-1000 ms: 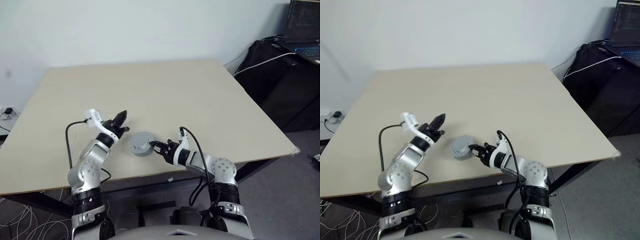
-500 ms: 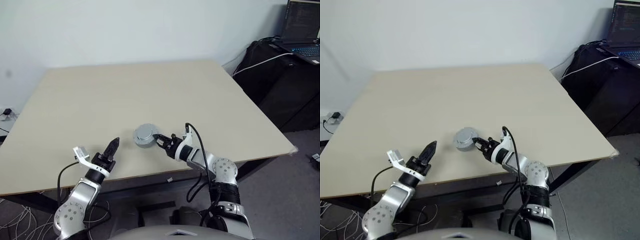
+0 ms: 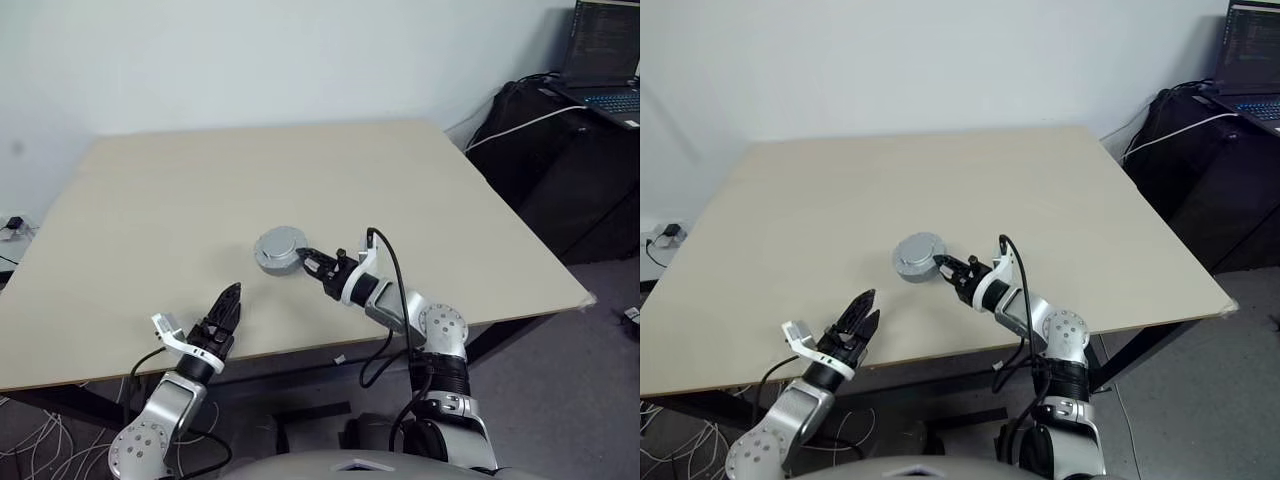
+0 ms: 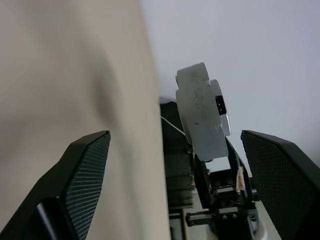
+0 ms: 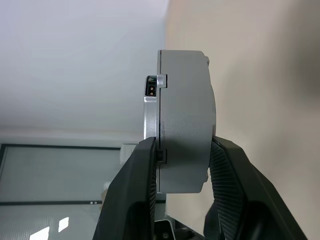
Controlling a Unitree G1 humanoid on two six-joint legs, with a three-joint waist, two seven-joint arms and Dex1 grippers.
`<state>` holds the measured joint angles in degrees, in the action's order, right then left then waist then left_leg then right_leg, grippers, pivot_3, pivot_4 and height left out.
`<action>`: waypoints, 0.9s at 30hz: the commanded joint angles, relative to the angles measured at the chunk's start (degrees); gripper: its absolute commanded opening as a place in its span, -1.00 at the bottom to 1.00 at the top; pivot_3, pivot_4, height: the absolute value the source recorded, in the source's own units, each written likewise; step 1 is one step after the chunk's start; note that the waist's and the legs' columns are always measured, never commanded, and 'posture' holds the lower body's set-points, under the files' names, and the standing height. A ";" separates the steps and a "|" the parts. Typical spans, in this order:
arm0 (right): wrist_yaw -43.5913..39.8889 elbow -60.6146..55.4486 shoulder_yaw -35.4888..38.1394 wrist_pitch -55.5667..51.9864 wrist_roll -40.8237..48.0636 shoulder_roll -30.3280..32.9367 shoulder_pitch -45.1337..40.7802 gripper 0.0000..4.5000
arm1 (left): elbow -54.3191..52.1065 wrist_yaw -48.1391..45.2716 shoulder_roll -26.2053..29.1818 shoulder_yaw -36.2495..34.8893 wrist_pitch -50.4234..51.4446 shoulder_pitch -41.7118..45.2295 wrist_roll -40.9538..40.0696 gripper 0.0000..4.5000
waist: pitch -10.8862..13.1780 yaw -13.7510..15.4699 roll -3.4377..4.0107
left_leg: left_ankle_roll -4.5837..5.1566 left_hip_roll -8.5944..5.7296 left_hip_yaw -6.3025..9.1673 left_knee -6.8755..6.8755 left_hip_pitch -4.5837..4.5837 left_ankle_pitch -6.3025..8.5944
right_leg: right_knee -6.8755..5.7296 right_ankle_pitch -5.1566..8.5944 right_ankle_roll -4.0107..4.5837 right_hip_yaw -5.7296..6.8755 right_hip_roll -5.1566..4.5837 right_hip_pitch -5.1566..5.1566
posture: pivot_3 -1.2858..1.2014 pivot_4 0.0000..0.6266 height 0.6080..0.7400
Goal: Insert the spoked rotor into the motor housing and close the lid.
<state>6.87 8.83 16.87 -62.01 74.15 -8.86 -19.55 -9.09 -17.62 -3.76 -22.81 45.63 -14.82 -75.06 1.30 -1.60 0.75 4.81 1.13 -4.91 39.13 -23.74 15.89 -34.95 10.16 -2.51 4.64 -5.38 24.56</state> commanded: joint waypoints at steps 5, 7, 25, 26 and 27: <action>0.22 -4.04 -3.22 -1.06 4.31 -5.95 2.86 -0.45 | 0.86 -2.69 -2.34 2.76 0.68 0.82 -7.43 0.98 | 0.00 -0.15 0.00 | 0.01 0.01 -0.02 0.00 -0.01 -0.01 | 0.00 0.00 0.01 -0.01 0.01 0.00 | 0.03 -1.00 1.00; 0.46 -4.17 -3.52 -1.38 4.51 -6.04 3.08 -0.45 | 1.22 -2.68 -2.40 3.02 0.61 0.71 -8.79 0.98 | 0.00 -0.15 0.00 | 0.02 0.00 -0.03 0.00 -0.01 -0.01 | 0.00 0.00 0.01 -0.01 0.00 -0.01 | 0.03 -1.00 1.00; 6.11 -5.21 -6.56 -6.88 9.46 -6.75 7.01 -0.45 | 2.96 -3.95 -1.97 5.06 -1.97 2.26 -11.31 0.98 | 0.00 -0.16 0.00 | 0.02 0.01 -0.05 0.00 -0.01 -0.01 | 0.00 0.00 0.01 -0.03 0.01 -0.01 | 0.03 -1.00 1.00; 6.38 -5.30 -6.83 -7.15 9.70 -6.74 7.20 -0.45 | 3.10 -3.95 -1.97 5.11 -2.14 2.37 -11.40 0.98 | 0.00 -0.16 0.00 | 0.02 0.00 -0.05 0.00 -0.01 -0.01 | 0.00 0.00 0.01 -0.03 0.01 -0.01 | 0.03 -1.00 1.00; 6.64 -5.30 -6.95 -7.22 10.02 -6.75 7.27 -0.45 | 3.34 -3.96 -2.01 5.19 -2.37 2.55 -11.39 0.98 | 0.00 -0.16 0.00 | 0.02 0.01 -0.05 -0.01 -0.01 -0.01 | 0.00 0.00 0.01 -0.03 0.01 -0.01 | 0.03 -1.00 1.00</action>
<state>14.01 7.18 13.68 -69.11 80.49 -8.48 -18.89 -5.18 -20.83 -3.59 -18.20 43.85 -13.33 -85.57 1.30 -1.76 0.75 4.83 1.13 -4.95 39.12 -23.75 15.88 -34.95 10.16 -2.50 4.61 -5.37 24.55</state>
